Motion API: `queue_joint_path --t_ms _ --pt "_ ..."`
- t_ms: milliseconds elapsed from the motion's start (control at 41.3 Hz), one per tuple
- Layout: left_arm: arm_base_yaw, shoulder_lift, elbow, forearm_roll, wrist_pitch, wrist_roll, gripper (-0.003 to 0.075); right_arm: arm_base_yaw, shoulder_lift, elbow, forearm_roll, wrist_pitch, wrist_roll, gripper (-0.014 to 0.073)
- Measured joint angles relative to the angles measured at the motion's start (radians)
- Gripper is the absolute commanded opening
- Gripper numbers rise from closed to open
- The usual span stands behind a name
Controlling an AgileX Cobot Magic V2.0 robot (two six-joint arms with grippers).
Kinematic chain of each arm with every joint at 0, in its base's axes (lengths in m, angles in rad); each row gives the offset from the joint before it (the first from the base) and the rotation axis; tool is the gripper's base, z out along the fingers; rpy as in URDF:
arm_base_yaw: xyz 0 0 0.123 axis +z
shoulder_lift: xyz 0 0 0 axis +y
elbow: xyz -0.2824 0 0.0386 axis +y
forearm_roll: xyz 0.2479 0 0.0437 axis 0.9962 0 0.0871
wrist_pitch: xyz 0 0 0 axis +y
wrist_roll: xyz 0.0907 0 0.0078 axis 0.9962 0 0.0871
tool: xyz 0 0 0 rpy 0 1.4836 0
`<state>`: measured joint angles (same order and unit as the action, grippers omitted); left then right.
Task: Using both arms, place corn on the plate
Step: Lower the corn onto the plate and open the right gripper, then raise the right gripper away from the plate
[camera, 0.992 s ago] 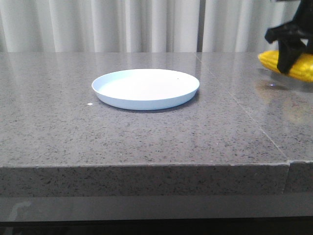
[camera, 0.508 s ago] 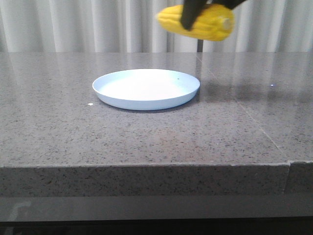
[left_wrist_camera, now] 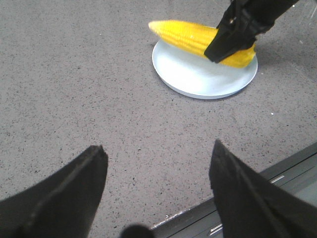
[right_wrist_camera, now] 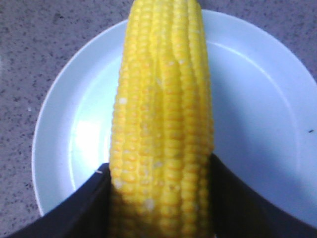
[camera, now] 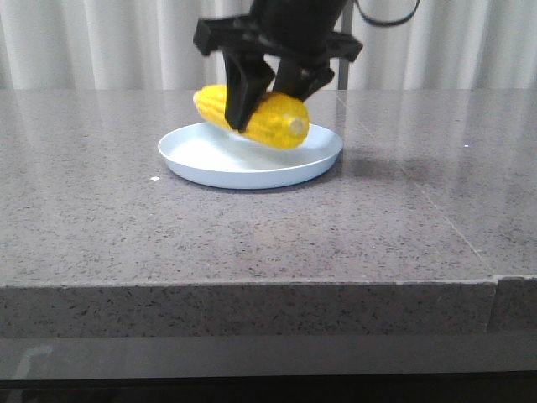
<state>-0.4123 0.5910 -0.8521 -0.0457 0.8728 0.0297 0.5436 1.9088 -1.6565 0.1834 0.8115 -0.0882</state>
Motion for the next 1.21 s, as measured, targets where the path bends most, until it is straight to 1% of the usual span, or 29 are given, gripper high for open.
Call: queue_joint_path --t_ms 169,242,411,557,750,1065,1210 --pt "0.000 0.000 0.000 0.000 0.000 0.000 0.0440 0.000 0.015 0.000 0.000 -0.002 0.000 0.0542" --pt "0.000 0.000 0.000 0.000 0.000 0.000 0.0440 0.000 0.015 -0.002 0.000 -0.002 0.000 0.0587" --pt "0.000 0.000 0.000 0.000 0.000 0.000 0.0440 0.000 0.013 -0.002 0.000 0.010 0.000 0.0581" --pt "0.000 0.000 0.000 0.000 0.000 0.000 0.0440 0.000 -0.041 -0.002 -0.035 0.045 0.000 0.0581" --pt "0.000 0.000 0.000 0.000 0.000 0.000 0.0440 0.000 -0.184 -0.002 -0.095 0.116 0.000 0.0581" --pt "0.000 0.000 0.000 0.000 0.000 0.000 0.0440 0.000 -0.424 -0.002 -0.119 0.248 -0.002 0.0581" --pt "0.000 0.000 0.000 0.000 0.000 0.000 0.0440 0.000 -0.542 0.064 -0.119 0.259 0.000 0.0581"
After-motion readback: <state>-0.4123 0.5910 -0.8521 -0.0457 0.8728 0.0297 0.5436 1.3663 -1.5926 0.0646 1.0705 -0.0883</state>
